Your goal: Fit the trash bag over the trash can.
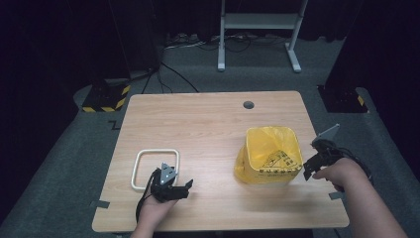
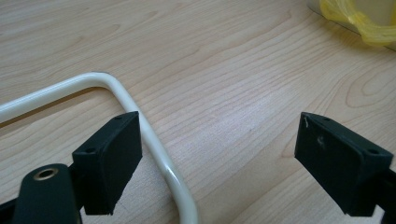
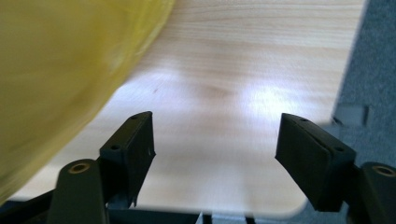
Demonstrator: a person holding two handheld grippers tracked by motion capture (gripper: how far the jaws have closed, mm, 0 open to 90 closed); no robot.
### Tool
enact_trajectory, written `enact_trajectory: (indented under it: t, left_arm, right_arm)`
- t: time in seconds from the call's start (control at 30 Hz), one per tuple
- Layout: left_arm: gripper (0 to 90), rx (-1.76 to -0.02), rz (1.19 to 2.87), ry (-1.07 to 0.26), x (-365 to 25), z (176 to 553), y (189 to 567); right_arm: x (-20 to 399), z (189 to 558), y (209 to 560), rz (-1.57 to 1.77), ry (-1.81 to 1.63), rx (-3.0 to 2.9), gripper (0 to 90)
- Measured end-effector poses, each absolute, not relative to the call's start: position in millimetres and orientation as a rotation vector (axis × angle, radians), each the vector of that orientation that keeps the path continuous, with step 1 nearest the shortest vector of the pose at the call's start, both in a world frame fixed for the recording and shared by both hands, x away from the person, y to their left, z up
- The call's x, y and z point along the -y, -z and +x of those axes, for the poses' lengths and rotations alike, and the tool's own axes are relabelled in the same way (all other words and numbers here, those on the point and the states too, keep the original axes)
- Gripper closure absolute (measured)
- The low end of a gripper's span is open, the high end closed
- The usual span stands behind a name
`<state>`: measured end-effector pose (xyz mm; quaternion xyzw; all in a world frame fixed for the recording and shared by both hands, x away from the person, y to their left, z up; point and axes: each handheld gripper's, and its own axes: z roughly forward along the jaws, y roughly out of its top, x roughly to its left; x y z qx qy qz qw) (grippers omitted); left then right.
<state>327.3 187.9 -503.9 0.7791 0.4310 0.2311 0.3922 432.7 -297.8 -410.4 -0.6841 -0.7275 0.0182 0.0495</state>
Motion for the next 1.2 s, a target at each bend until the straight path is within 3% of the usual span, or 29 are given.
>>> enact_trajectory:
  t: [0.43, 0.7, 0.97, 1.2]
  left_arm:
    - [15.2, -1.099, 1.964, -0.573, -190.5, 327.2, 503.8]
    - [15.2, -1.106, 1.975, -0.563, -189.2, 327.4, 506.2]
    - [15.4, -1.107, 1.983, -0.562, -190.5, 327.9, 508.0]
    - [15.5, -1.108, 1.978, -0.558, -190.2, 328.0, 507.5]
  right_arm:
    - [275.1, 433.5, 338.4, -2.076, -0.015, 2.255, 30.4]
    - [227.9, 438.1, 306.8, -2.011, 0.036, 2.31, 32.6]
    - [186.7, 445.4, 308.8, -1.964, 0.015, 2.352, 36.0]
    - [172.0, 450.0, 344.1, -1.927, -0.089, 2.356, 44.0]
